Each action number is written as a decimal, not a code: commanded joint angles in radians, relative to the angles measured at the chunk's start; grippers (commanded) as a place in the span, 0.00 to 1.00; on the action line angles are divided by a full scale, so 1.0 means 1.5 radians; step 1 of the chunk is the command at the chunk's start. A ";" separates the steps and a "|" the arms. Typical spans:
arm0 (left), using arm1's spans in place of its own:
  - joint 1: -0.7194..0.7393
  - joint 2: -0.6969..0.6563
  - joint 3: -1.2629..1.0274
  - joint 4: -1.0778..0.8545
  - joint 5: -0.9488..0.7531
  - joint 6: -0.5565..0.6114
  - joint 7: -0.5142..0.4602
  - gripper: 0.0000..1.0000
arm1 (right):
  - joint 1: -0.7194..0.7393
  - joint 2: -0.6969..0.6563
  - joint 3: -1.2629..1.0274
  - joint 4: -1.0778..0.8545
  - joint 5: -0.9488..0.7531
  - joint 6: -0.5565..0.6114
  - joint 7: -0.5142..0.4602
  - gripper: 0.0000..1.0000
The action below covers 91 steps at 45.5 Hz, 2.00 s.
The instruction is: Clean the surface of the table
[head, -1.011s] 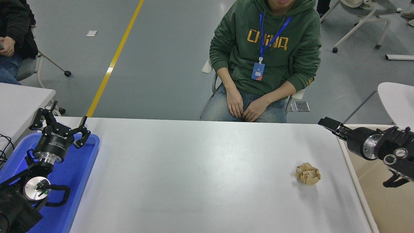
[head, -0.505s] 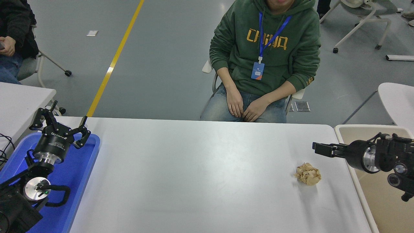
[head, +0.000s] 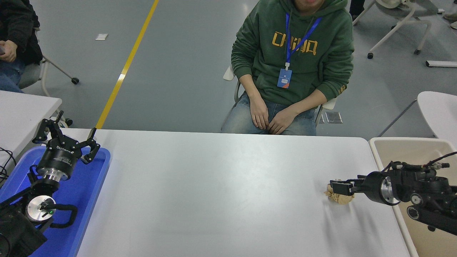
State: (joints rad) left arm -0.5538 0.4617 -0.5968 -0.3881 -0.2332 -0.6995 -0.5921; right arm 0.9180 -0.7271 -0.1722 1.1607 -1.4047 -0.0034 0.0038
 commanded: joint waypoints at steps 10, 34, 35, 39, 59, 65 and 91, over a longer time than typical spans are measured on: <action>0.000 0.000 0.000 0.000 0.000 0.000 0.000 1.00 | -0.023 0.064 -0.006 -0.061 0.000 0.002 0.000 1.00; 0.000 0.000 0.000 0.000 0.000 0.000 0.000 1.00 | -0.044 0.122 -0.001 -0.135 -0.001 0.002 -0.001 0.92; 0.000 0.000 0.000 0.000 0.000 0.000 0.000 1.00 | -0.043 0.122 -0.001 -0.137 -0.001 0.002 -0.003 0.90; 0.000 0.000 0.000 0.000 0.000 0.000 0.000 1.00 | -0.042 0.122 -0.001 -0.139 0.000 0.002 -0.006 0.70; 0.000 0.000 0.000 0.000 0.000 0.000 0.000 1.00 | -0.035 0.076 0.061 -0.124 0.014 0.088 -0.027 0.00; 0.000 0.000 0.000 0.000 0.000 0.000 0.000 1.00 | -0.034 0.041 0.092 -0.095 0.014 0.110 -0.027 0.00; 0.000 0.000 0.000 0.000 0.000 0.000 0.000 1.00 | 0.065 -0.276 0.181 0.150 0.071 0.264 -0.031 0.00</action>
State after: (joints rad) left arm -0.5537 0.4616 -0.5965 -0.3882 -0.2333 -0.6995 -0.5922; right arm 0.9489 -0.9318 0.0248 1.2493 -1.3335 0.2689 -0.0426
